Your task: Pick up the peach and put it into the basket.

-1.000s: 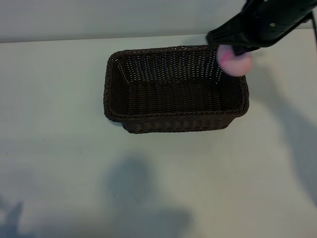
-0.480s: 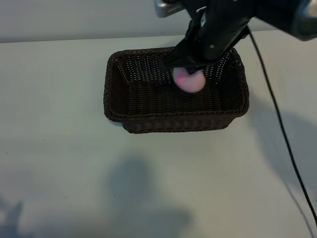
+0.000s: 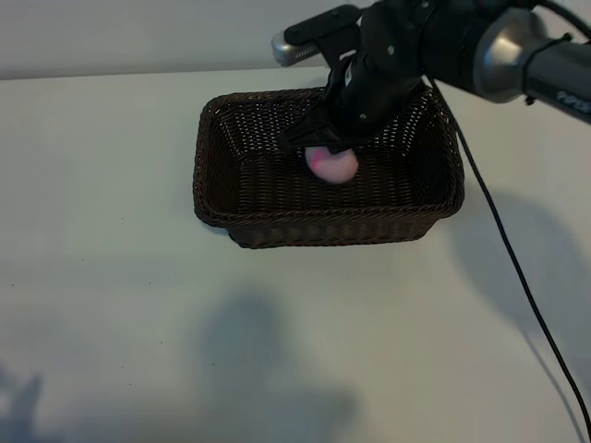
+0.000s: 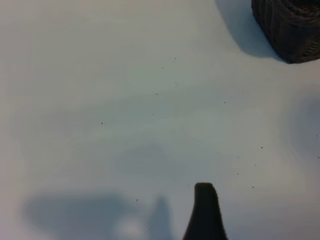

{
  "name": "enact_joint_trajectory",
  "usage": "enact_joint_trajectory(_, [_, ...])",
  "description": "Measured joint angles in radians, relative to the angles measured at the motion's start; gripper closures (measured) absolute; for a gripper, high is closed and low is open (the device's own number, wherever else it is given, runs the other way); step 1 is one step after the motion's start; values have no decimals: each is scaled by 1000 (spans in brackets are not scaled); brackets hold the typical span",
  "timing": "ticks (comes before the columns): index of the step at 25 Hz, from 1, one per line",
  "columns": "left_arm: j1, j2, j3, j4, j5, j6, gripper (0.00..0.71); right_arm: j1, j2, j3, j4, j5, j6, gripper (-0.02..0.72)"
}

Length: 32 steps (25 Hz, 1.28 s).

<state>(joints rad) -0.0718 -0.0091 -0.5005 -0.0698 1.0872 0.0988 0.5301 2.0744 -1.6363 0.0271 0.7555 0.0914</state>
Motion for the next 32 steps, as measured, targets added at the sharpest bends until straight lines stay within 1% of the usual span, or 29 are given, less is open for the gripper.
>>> enact_joint_trajectory(4, [0,0,0,0,0,0,156,0,29,0,0,-11,0,652])
enact_joint_trajectory(7, [0,0,0,0,0,0,157,0,29,0,0,-11,0,613])
enact_joint_trajectory(10, [0,0,0,0,0,0,157,0,29,0,0,-5,-2,504])
enact_joint_trajectory(14, [0,0,0,0,0,0,157,0,29,0,0,14,-24,280])
enact_joint_trajectory(16, [0,0,0,0,0,0,157,0,29,-11,0,42,-33,174])
enact_joint_trajectory(17, [0,0,0,0,0,0,157,0,29,-23,0,57,-32,136])
enact_joint_trajectory(18, [0,0,0,0,0,0,157,0,29,-36,0,77,-32,114])
enact_joint_trajectory(20, [0,0,0,0,0,0,157,0,29,-86,0,135,-33,95])
enact_joint_trajectory(26, [0,0,0,0,0,0,157,-7,29,-284,4,340,-22,121])
enact_joint_trajectory(29, [0,0,0,0,0,0,157,-34,29,-349,-4,431,-23,124])
enact_joint_trajectory(32, [0,0,0,0,0,0,157,-83,29,-384,-11,459,-26,124])
